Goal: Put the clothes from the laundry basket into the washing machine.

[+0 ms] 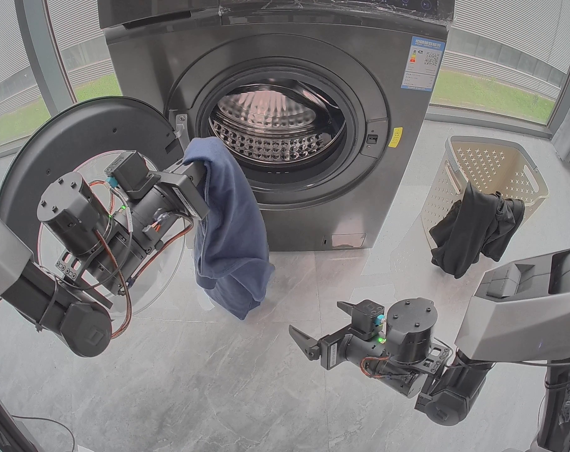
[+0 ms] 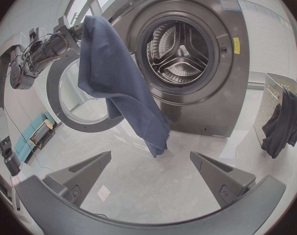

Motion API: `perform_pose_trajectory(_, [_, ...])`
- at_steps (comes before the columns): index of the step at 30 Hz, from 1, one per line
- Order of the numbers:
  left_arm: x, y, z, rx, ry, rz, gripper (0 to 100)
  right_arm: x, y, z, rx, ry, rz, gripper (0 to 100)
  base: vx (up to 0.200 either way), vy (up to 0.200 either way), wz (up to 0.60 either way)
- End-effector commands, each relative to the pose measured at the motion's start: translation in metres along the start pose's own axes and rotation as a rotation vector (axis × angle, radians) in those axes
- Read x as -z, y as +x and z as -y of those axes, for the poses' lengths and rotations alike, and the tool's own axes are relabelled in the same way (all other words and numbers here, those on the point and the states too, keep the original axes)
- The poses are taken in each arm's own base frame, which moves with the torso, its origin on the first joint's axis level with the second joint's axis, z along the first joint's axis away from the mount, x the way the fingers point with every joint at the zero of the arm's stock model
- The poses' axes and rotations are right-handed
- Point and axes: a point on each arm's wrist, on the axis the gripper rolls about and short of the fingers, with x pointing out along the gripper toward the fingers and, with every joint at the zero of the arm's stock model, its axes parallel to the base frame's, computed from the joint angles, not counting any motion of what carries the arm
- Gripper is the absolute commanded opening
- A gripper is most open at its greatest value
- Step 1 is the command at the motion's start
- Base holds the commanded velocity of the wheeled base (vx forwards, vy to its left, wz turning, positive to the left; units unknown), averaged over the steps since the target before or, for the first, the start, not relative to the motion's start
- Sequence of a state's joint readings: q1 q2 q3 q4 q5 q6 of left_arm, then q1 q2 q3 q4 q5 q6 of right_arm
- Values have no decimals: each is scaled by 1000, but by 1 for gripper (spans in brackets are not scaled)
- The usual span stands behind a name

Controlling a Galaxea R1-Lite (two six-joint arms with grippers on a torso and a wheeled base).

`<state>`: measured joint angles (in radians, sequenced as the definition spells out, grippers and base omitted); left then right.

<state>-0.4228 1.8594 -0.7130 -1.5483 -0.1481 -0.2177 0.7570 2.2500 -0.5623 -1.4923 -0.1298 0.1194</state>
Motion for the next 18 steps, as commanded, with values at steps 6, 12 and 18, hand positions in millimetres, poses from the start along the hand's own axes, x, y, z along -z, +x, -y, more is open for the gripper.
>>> perform_pose_trajectory(6, [7, 3, 0, -4, -6, -21, 0, -10, 16, -33, -91, -5, 85, 100, 0, 0, 0])
perform_pose_trajectory(12, [15, 9, -3, -39, -4, -18, 0, -18, 33, -51, -131, -22, 152, 100, 0, 0, 0])
perform_pose_trajectory(18, [14, 10, -3, -39, -5, -16, 0, -25, 51, -56, -132, -28, 207, 100, 0, 0, 0])
